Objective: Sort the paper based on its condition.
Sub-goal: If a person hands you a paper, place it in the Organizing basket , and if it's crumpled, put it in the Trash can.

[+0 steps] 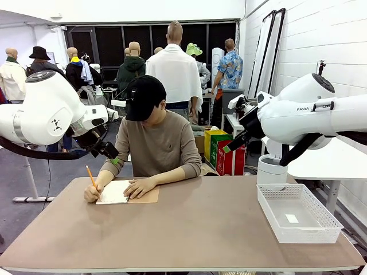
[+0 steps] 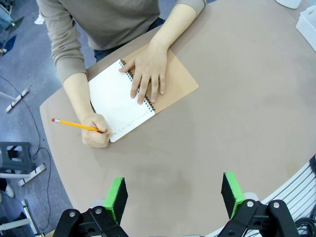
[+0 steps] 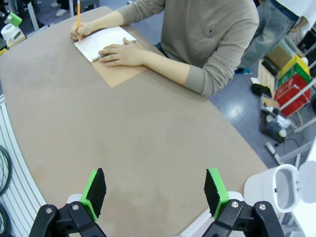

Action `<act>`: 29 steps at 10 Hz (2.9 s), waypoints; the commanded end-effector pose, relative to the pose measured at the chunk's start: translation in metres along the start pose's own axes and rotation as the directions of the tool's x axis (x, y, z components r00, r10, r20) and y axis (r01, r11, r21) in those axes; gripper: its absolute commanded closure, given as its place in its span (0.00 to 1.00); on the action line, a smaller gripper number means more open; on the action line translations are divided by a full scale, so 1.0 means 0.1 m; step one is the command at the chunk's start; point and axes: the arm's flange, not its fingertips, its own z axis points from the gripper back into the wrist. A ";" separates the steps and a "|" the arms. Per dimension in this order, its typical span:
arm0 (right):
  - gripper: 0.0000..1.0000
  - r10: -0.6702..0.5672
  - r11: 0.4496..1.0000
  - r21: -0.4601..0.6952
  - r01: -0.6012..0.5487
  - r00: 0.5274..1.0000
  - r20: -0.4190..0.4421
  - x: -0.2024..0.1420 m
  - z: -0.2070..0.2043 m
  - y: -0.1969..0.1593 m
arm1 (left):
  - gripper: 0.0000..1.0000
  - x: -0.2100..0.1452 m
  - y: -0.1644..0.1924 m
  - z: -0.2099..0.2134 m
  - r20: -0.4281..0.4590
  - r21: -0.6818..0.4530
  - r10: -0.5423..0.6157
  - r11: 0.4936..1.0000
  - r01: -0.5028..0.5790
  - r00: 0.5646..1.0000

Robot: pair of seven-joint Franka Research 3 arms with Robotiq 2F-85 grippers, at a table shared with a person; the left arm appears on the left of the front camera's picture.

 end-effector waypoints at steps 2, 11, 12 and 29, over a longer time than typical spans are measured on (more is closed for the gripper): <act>0.00 -0.002 1.000 0.005 0.002 1.000 0.002 0.00 0.00 0.00 | 0.00 -0.01 0.01 0.01 0.001 0.005 -0.003 1.000 0.003 1.000; 0.00 -0.002 1.000 0.005 0.002 1.000 0.002 0.00 0.00 0.00 | 0.00 -0.01 0.01 0.01 0.001 0.005 -0.003 1.000 0.003 1.000; 0.00 -0.002 1.000 0.005 0.002 1.000 0.002 0.00 0.00 0.00 | 0.00 -0.01 0.01 0.01 0.001 0.005 -0.003 1.000 0.003 1.000; 0.00 -0.002 1.000 0.005 0.002 1.000 0.002 0.00 0.00 0.00 | 0.00 -0.01 0.01 0.01 0.001 0.005 -0.003 1.000 0.003 1.000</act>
